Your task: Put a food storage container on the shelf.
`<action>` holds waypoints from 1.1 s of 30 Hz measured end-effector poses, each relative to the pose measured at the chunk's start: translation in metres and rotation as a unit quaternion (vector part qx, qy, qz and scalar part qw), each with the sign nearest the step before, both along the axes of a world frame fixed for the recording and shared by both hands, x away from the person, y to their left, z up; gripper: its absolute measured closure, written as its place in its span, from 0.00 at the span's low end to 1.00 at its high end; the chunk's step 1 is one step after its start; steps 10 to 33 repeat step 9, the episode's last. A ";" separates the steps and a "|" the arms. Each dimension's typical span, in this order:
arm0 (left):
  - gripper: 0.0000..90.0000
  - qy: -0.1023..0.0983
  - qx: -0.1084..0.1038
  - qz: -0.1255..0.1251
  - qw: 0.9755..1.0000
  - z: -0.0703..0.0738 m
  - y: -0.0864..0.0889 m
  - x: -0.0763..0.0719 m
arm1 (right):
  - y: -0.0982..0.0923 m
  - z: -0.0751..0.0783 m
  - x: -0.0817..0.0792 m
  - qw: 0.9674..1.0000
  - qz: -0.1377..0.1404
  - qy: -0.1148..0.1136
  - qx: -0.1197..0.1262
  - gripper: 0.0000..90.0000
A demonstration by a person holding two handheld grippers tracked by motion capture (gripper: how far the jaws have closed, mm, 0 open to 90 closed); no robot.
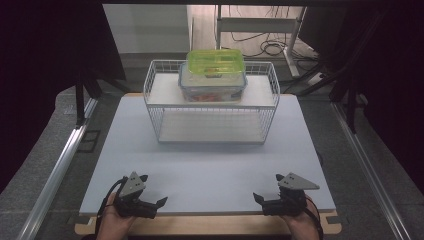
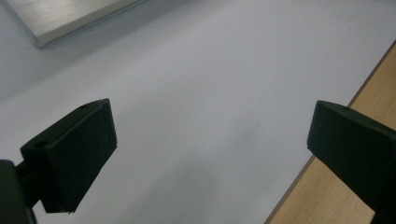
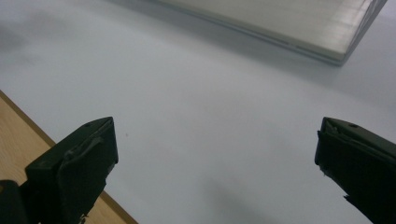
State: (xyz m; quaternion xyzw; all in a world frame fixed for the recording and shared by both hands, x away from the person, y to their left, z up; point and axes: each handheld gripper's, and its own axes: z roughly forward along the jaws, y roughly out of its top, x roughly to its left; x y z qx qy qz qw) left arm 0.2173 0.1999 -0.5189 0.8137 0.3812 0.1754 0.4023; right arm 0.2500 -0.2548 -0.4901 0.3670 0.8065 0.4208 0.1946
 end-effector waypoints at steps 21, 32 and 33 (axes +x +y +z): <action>0.02 0.022 0.019 0.005 1.000 -0.009 0.000 0.002 | -0.001 -0.016 0.004 0.999 -0.005 0.036 -0.037 0.00; 0.02 0.022 0.019 0.005 1.000 -0.009 0.000 0.002 | -0.001 -0.016 0.004 0.999 -0.005 0.036 -0.037 0.00; 0.02 0.022 0.019 0.005 1.000 -0.009 0.000 0.002 | -0.001 -0.016 0.004 0.999 -0.005 0.036 -0.037 0.00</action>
